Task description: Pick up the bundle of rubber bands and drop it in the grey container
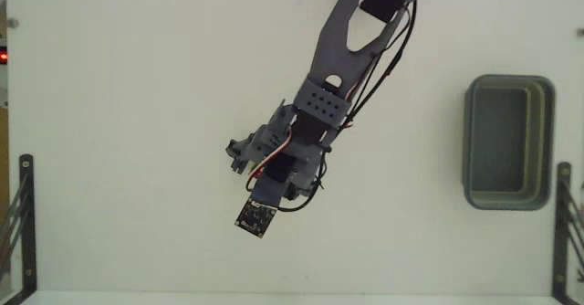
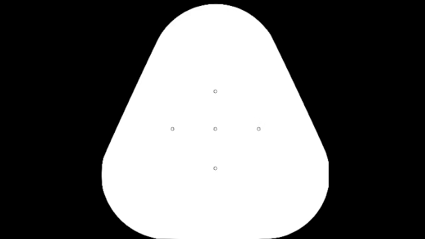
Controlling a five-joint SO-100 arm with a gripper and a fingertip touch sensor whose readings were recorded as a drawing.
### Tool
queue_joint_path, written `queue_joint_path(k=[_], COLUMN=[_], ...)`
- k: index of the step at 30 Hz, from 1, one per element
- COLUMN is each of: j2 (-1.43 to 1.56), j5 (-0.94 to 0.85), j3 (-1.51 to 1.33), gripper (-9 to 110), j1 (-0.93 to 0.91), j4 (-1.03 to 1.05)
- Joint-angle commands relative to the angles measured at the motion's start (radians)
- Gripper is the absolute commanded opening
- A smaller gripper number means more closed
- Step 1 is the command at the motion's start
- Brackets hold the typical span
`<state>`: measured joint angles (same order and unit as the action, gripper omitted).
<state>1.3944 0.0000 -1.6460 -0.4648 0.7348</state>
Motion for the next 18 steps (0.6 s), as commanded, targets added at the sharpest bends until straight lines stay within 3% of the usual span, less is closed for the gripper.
queue_joint_path(k=[1, 18], j2=[0.031, 0.031], j5=[0.0, 0.0], j3=[-0.002, -0.002], gripper=[99, 95], j1=[-0.021, -0.021], j4=[-0.008, -0.008])
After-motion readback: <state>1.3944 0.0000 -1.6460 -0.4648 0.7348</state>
